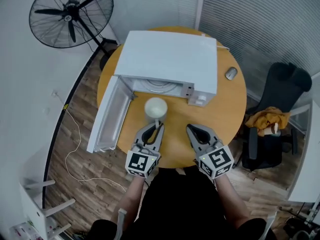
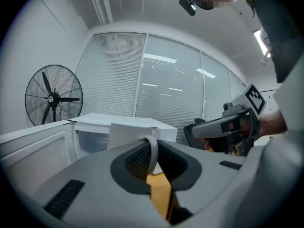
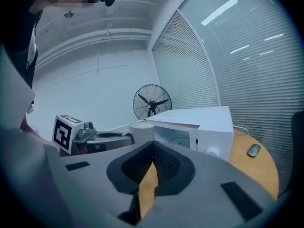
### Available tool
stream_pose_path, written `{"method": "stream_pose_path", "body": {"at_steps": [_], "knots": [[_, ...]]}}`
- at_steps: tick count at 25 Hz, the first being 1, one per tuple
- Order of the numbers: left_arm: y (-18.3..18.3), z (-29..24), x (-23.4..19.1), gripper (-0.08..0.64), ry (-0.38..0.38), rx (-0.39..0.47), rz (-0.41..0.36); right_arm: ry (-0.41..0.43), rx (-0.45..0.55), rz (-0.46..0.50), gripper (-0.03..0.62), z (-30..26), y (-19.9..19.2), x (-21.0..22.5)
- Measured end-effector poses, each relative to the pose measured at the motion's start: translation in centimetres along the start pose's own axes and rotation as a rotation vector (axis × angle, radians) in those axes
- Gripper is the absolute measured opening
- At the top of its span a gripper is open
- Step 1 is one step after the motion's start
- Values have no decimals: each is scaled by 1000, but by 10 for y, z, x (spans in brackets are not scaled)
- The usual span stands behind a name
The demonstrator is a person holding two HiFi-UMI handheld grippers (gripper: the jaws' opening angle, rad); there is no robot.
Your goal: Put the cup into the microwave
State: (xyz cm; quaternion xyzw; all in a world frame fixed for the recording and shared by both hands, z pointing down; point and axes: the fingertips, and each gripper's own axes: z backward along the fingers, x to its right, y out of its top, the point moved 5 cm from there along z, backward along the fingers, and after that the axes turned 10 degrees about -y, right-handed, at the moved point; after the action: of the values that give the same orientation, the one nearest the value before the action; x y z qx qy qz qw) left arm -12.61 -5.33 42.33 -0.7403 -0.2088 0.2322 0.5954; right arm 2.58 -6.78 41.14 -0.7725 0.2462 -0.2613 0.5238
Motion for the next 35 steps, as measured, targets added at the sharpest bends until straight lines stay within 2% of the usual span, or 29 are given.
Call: {"method": "stream_pose_path", "body": {"at_steps": [15, 26, 35], "knots": [[-40, -48, -63, 31, -158, -12, -5, -171, -39, -50, 9, -36, -9, -9], [-75, -79, -100, 31, -164, -8, -2, -245, -94, -62, 9, -39, -21, -6], [-99, -105, -121, 31, -177, -39, 22, -266, -134, -80, 9, -45, -29, -2]]}}
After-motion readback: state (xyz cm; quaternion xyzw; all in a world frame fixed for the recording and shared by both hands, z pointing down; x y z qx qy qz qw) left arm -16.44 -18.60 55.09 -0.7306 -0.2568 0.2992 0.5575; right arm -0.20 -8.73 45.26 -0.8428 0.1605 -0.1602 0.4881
